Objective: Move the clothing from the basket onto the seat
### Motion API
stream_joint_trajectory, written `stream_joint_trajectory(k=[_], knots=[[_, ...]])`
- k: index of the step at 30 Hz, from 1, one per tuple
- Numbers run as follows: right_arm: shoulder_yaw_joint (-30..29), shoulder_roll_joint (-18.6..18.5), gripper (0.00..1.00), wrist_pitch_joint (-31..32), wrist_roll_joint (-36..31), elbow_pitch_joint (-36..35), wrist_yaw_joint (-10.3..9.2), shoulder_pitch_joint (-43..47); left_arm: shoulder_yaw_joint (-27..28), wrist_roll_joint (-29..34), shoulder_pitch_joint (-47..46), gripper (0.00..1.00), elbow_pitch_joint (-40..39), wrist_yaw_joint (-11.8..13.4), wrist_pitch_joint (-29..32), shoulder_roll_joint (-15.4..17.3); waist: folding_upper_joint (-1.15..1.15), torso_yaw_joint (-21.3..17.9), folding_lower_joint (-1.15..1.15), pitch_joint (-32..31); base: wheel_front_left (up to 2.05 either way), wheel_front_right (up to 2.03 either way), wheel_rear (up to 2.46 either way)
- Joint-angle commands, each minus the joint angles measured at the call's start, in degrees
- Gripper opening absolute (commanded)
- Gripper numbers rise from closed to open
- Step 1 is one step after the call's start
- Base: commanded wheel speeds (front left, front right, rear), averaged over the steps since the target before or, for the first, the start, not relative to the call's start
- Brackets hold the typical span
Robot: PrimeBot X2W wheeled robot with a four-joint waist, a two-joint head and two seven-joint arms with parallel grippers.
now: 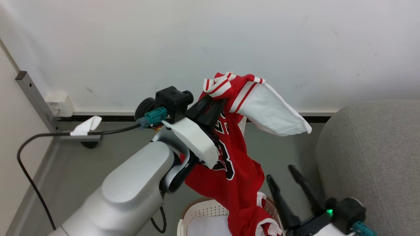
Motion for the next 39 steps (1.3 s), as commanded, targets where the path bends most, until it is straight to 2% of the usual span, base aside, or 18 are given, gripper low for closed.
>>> stream_joint_trajectory(k=[1,7,11,12,15,21,26,27,28,29,39], knots=[[2.92,-0.33,1.0,0.05,0.86,-0.11,-0.12,-1.69,-0.03,-0.01,0.11,0.0,-0.37,0.4,0.19,0.03,0.0,-0.11,0.0,0.03,0.0,0.0,0.0],[11.77,0.49,1.0,0.05,1.73,3.76,-0.12,-7.41,-0.89,-0.21,0.24,0.0,-0.58,0.14,0.08,-1.2,0.0,0.63,0.0,0.32,0.0,0.0,0.0],[15.61,1.03,1.0,0.05,0.17,9.49,-0.12,-12.28,-1.85,-0.33,0.26,0.0,0.12,-0.45,0.09,-2.71,0.0,2.45,0.0,0.31,0.0,0.0,0.0],[15.61,1.03,1.0,0.05,0.17,9.49,-0.12,-12.28,-1.85,-0.33,0.26,0.0,0.12,-0.45,0.09,-2.71,0.0,2.45,0.0,0.31,0.0,0.0,0.0],[16.53,2.13,1.0,0.04,-0.41,15.61,-0.12,-15.57,-2.85,-0.54,0.13,0.0,0.68,-1.09,0.1,-4.3,0.0,4.44,0.0,0.18,0.0,0.0,0.0],[14.74,3.94,1.0,0.06,-0.39,27.67,-0.12,-19.84,-4.57,-0.99,-0.4,0.0,0.98,-2.55,0.67,-6.73,0.0,9.24,0.0,-0.55,0.0,0.0,0.0],[13.15,4.33,1.0,0.06,0.61,33.61,-0.12,-21.54,-5.67,-1.37,-0.41,0.0,0.19,-3.08,1.2,-7.94,0.0,12.77,0.0,-1.11,0.0,0.0,0.0],[12.97,4.4,0.68,0.06,0.9,34.35,-0.12,-21.67,-5.8,-1.41,-0.42,0.0,0.01,-3.05,1.23,-7.98,0.0,13.27,0.0,-1.2,0.0,0.0,0.0],[12.47,4.5,0.25,0.05,1.29,34.57,-0.12,-22.0,-5.89,-1.42,-0.44,0.0,-0.15,-2.97,1.3,-7.99,0.0,13.68,0.0,-1.28,0.0,0.0,0.0],[11.97,4.56,0.0,0.05,1.49,34.7,-0.12,-22.24,-5.96,-1.47,-0.43,0.0,-0.27,-2.93,1.35,-8.01,0.0,14.06,0.0,-1.34,0.0,0.0,0.0],[4.67,4.97,0.0,0.06,3.13,29.93,-0.12,-19.02,-4.83,-2.72,1.86,0.0,1.03,-1.95,0.96,-6.37,0.0,14.13,0.0,-1.6,0.0,0.0,0.0]])
